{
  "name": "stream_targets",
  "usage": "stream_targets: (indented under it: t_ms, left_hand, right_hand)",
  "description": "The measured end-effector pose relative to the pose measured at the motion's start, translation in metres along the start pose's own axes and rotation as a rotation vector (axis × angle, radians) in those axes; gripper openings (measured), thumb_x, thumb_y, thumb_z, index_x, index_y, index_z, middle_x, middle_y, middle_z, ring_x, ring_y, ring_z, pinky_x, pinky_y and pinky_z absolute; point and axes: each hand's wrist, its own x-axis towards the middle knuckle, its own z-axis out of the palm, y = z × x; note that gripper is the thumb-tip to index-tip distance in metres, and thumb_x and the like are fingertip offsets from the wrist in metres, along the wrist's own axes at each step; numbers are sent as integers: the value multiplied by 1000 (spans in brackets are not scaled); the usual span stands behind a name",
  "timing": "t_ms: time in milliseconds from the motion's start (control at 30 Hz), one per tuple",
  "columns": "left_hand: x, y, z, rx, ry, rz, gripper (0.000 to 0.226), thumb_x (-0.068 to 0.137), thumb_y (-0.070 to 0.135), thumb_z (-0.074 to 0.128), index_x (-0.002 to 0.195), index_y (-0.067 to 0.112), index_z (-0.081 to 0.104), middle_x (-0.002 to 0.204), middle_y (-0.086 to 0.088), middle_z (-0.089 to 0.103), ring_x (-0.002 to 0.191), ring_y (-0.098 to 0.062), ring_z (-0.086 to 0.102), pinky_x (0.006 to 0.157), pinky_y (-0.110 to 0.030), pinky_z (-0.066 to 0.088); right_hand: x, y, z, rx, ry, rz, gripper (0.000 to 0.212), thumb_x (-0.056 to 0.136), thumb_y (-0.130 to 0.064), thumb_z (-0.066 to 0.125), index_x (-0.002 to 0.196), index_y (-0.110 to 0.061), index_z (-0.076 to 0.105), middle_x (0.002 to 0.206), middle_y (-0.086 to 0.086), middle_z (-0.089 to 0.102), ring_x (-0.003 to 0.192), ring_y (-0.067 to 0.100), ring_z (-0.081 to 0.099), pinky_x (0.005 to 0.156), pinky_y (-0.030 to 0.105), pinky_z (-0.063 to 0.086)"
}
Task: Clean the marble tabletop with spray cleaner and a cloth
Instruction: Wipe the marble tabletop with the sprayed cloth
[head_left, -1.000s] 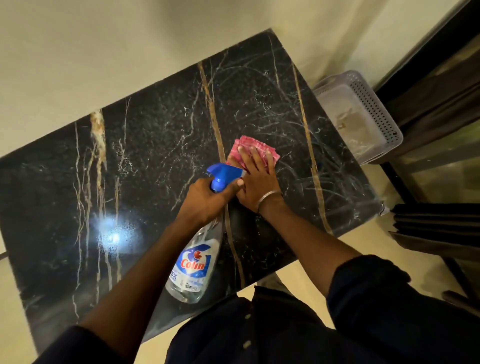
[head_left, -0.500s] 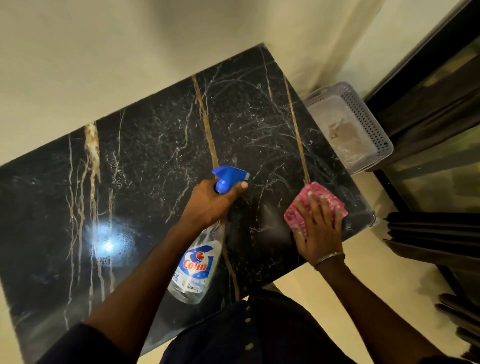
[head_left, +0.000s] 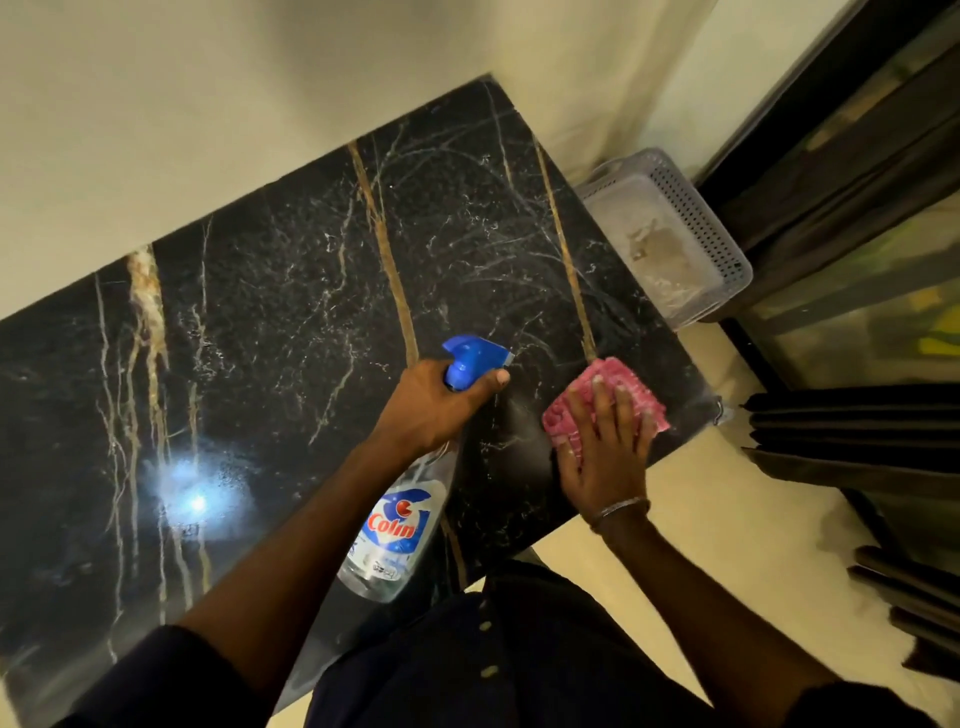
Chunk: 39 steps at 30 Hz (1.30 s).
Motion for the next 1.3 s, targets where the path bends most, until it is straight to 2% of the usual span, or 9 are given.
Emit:
stream_targets:
  t_ms: [233,300,467,633,733,933,1067,1167,1300]
  left_hand:
    - [3,16,16,28,-24,45,39,85,53,64,71,17,62,60,0,62,48,-1,55,47,-11,40]
    - [3,18,15,24,-44,27,40,85,54,63,79,15,65,68,-3,67,54,-3,59,50,-14,44]
    - [2,21,8,-14,-42,12,30,87,50,61,87,20,64,76,0,67,64,-4,62,57,-16,46]
    - [0,18,2,-49,5,-4,33,88,49,61,94,17,65,87,-6,71,77,-16,68,66,-21,51]
    - [0,13,0,-61,22,-21,34,87,50,62,92,16,65,85,-8,71,74,-16,68,64,-20,52]
    - [-2,7,-7,-16,136,-54,40,84,55,64,77,16,65,67,0,69,58,-7,63,55,-18,47]
    - [2,5,-13,-13,140,-81,35,85,53,64,71,21,59,57,7,60,48,1,55,50,-12,40]
    - [4,3,-16,-10,171,-85,41,83,56,65,69,18,60,56,6,60,47,1,54,50,-15,41]
    - [5,2,-21,-28,123,-74,38,87,53,61,82,16,64,68,2,66,58,-3,61,57,-18,47]
  right_hand:
    - [-23,8,13,-94,-105,-469,65,97,-51,35,156,-29,17,165,5,8,152,30,3,117,63,6]
    - [-14,39,3,-116,-66,-371,66,97,-48,37,156,-29,15,164,8,13,151,32,5,116,64,11]
    - [23,107,-31,-25,71,168,62,97,-43,38,151,-19,21,157,16,30,145,38,24,116,62,20]
    - [39,76,-25,-26,49,330,65,96,-46,23,154,-16,22,160,16,22,148,39,16,118,61,12]
    - [43,42,-17,-18,-26,174,66,96,-48,21,156,-22,13,163,15,13,149,39,9,117,63,14]
    - [20,-66,19,-32,-165,-512,71,95,-46,38,157,-26,9,164,9,-2,151,35,0,115,62,14]
    - [28,-65,22,-62,-210,-856,70,95,-46,44,155,-26,14,164,7,3,152,31,0,119,57,5]
    - [58,-29,13,-186,-192,-848,75,92,-51,43,157,-32,11,165,6,2,152,31,-2,119,57,1]
    - [114,22,-17,-148,-61,-475,77,88,-46,51,156,-29,19,164,7,15,150,32,12,118,58,11]
